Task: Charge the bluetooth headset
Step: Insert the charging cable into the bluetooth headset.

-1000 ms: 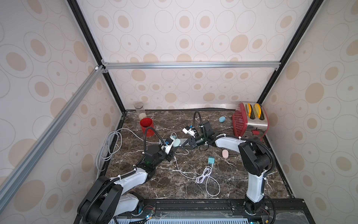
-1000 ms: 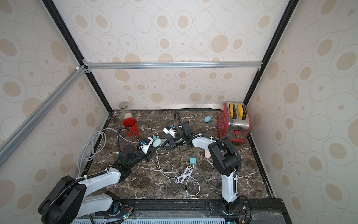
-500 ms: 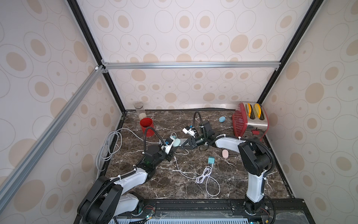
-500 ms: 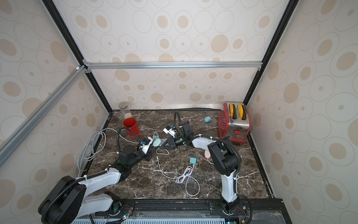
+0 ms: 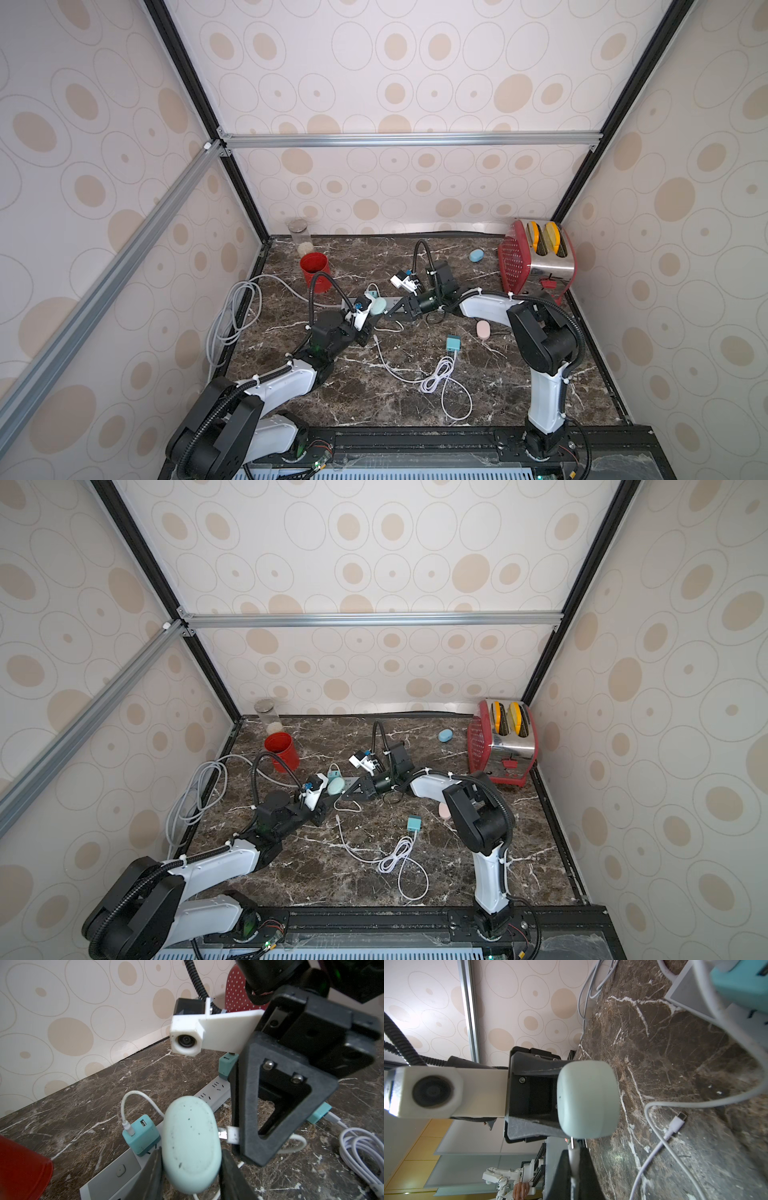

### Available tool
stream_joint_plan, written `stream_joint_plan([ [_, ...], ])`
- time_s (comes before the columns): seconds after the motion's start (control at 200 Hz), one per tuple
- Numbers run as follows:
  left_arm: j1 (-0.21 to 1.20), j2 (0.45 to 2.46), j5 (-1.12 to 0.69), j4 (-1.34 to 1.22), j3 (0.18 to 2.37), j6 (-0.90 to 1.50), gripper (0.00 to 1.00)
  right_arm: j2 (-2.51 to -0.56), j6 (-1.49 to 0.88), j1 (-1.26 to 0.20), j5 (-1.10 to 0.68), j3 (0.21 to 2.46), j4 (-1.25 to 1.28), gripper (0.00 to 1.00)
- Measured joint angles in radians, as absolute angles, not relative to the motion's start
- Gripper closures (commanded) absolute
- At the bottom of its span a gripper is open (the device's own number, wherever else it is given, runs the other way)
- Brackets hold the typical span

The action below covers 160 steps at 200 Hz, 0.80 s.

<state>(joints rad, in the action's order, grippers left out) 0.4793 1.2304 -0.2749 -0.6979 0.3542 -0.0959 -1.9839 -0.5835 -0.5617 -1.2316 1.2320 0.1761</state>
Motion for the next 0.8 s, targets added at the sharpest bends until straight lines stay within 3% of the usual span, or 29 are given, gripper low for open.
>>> stream_joint_plan([
  [0.801,0.519,1.186,-0.258,-0.644,0.374,-0.272,0.66,-2.014,-0.553,-0.543,-1.336,1.311,0.043,1.0],
])
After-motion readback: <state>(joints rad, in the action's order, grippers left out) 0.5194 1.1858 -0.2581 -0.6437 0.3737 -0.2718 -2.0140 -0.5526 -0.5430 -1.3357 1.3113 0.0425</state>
